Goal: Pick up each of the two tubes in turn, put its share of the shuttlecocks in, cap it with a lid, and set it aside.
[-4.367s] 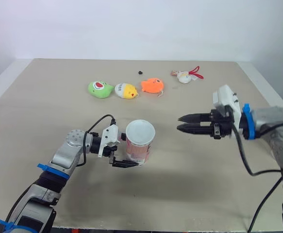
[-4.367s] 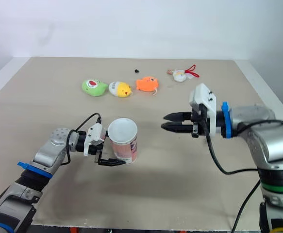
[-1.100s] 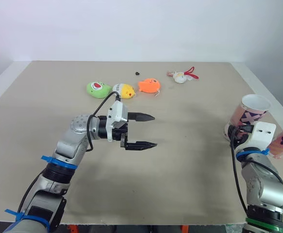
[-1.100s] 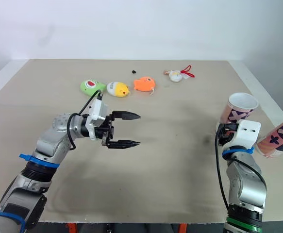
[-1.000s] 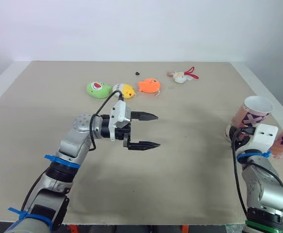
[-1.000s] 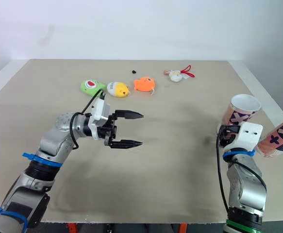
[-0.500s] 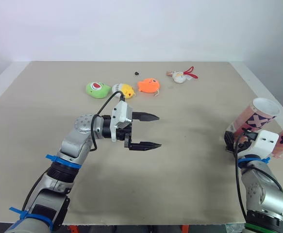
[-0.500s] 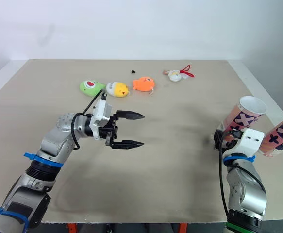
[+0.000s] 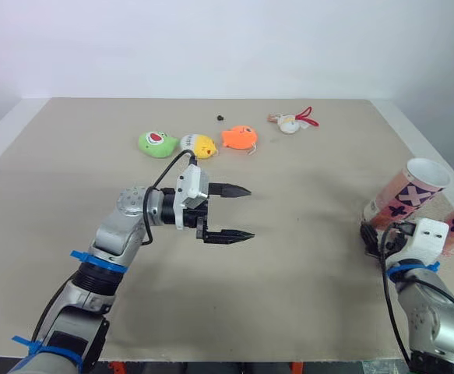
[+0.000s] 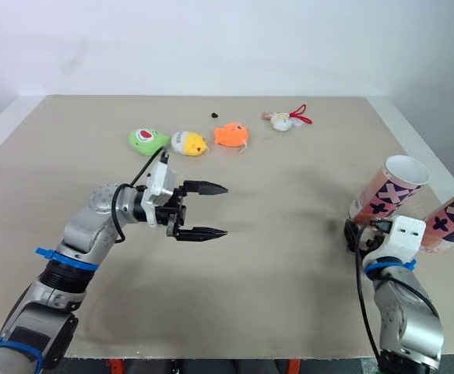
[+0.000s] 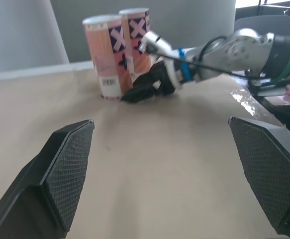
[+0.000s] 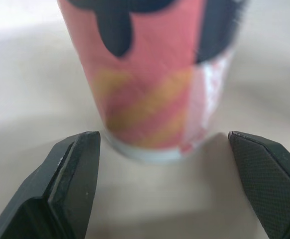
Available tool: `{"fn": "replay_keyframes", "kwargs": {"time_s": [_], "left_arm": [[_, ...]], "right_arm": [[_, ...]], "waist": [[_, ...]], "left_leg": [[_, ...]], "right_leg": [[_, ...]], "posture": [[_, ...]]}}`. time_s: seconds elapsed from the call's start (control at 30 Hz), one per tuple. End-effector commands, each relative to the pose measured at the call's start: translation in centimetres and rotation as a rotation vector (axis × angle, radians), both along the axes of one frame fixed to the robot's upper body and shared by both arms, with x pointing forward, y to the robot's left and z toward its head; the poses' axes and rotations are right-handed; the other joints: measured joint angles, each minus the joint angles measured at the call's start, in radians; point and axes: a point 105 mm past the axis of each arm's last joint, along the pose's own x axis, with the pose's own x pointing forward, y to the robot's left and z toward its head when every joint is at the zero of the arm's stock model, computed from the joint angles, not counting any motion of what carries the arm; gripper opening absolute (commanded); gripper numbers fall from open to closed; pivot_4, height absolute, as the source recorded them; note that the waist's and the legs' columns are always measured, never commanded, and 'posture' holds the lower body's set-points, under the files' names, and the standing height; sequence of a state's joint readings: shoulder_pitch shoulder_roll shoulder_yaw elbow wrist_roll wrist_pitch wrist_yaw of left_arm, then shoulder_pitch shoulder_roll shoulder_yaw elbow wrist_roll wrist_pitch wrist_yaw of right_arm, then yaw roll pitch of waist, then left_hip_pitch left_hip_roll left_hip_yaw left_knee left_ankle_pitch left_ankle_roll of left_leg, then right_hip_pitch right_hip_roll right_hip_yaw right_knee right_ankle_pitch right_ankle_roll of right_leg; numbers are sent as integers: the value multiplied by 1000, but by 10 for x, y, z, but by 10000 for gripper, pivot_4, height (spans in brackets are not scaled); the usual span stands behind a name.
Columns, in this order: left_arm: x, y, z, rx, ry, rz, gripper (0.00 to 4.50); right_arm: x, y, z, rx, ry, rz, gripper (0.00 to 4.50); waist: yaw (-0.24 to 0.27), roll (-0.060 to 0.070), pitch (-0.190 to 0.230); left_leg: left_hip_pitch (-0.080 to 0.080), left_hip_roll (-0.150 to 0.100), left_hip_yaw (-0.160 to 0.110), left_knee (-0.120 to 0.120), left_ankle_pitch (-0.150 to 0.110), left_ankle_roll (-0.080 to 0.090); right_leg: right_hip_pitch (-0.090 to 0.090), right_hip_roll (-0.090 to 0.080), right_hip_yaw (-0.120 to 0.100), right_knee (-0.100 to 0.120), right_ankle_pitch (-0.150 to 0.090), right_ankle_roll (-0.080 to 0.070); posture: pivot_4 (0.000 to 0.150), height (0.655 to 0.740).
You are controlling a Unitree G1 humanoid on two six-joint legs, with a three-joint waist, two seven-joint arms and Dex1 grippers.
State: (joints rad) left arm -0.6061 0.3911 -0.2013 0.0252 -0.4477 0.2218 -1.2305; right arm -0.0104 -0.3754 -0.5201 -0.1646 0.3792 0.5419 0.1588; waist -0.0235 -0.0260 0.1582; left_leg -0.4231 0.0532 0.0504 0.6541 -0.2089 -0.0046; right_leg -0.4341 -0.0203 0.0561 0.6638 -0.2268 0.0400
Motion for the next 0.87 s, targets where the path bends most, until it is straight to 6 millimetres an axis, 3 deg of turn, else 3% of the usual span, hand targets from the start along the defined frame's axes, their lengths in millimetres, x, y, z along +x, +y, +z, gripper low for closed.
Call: {"fn": "replay_keyframes", "kwargs": {"time_s": [0.03,0.13,0.33,0.43,0.57,0.87], "left_arm": [[0,18,7,-2,3,56,45000],[0,38,-5,45,93,137,45000],[-6,94,-44,136,288,437,45000],[-9,109,-48,118,315,555,45000],[-18,120,-53,107,297,656,45000],[-17,122,-46,23,240,752,45000]], "right_arm": [[-9,7,15,-7,-33,81,44006],[-15,36,19,53,-33,283,44006],[-21,118,45,95,-57,802,44006],[-18,142,49,103,-43,940,44006],[-15,165,47,112,-27,1058,44006],[-12,181,29,129,9,1097,44006]], "waist": [[0,0,0],[-4,0,0],[-19,0,0],[-22,-3,2],[-12,-5,2],[0,-5,2]], "left_leg": [[0,0,0,0,0,0],[1,1,0,0,0,0],[2,4,1,-1,0,0],[3,5,1,0,0,0],[2,5,1,0,0,0],[0,2,1,-1,0,0]], "right_leg": [[0,0,0,0,0,0],[0,0,0,0,0,0],[0,1,0,0,-2,-5],[0,1,0,0,-1,-6],[0,1,-1,0,-2,-7],[-1,-1,-1,0,-3,-6]], "posture": [[1500,7400],[1500,7400],[1500,7400],[1500,7400],[1500,7400],[1500,7400]]}}
